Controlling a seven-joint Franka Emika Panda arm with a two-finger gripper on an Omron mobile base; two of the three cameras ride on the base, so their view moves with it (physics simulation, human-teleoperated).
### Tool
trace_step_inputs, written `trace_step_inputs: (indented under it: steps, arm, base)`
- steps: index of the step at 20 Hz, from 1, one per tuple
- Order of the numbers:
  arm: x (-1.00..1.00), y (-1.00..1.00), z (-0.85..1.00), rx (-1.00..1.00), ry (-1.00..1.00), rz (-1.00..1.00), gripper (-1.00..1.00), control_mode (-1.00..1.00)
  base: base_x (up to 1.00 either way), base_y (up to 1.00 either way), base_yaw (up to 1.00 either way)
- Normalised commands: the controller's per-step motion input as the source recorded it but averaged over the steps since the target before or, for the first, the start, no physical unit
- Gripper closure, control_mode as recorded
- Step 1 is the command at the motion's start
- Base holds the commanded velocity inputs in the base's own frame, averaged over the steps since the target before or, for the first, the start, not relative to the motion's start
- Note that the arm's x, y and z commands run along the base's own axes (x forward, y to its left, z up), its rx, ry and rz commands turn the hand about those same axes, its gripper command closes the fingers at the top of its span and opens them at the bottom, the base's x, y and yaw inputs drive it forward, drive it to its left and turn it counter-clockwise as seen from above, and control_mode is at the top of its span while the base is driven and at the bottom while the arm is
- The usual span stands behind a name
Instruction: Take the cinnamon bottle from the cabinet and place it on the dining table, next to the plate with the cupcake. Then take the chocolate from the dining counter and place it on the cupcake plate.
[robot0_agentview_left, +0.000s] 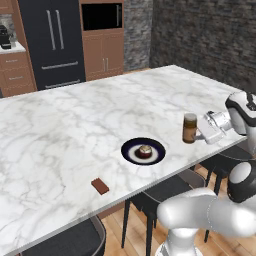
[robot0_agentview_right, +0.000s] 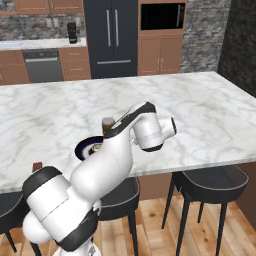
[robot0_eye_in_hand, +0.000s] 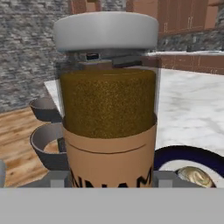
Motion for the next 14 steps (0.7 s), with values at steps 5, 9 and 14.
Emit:
trace_step_inputs:
  steps: [5, 9, 14]
  arm:
    - [0.21, -0.10, -0.42, -0.06, -0.14, 0.00, 1.00, -1.00]
    - [0.32, -0.09, -0.38, 0.00, -0.05, 0.00, 1.00, -1.00]
    - [0.41, -0.09, -0.28, 0.01, 0.00, 0.00, 1.00, -1.00]
  base:
    - [0.00, 0.00, 0.00]
    - [0.00, 0.00, 0.00]
    - [0.00, 0.00, 0.00]
